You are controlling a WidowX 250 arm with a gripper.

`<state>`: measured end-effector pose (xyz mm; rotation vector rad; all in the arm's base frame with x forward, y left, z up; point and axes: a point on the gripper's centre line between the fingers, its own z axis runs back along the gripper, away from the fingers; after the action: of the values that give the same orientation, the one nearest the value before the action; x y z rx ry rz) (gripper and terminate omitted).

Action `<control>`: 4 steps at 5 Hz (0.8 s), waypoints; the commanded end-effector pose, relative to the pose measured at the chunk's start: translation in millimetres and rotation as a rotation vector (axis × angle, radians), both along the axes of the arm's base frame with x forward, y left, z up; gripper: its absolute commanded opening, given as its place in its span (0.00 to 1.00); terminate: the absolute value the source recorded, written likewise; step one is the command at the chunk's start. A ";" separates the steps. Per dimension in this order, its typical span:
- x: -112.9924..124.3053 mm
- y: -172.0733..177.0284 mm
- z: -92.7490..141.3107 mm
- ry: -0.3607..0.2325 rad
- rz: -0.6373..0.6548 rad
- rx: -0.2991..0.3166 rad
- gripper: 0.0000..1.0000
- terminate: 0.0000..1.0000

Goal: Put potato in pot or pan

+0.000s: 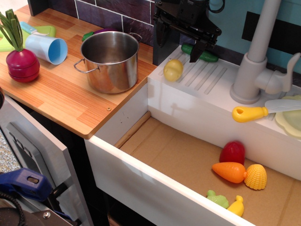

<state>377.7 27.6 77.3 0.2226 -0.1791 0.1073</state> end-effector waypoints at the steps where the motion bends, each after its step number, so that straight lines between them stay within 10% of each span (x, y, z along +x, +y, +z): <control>1: 0.0 0.0 0.0 0.000 0.000 0.000 1.00 0.00; 4: 15.6 7.6 -33.3 -0.041 -0.027 -0.024 1.00 0.00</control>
<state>385.0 35.3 20.2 0.1910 -0.1584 0.0750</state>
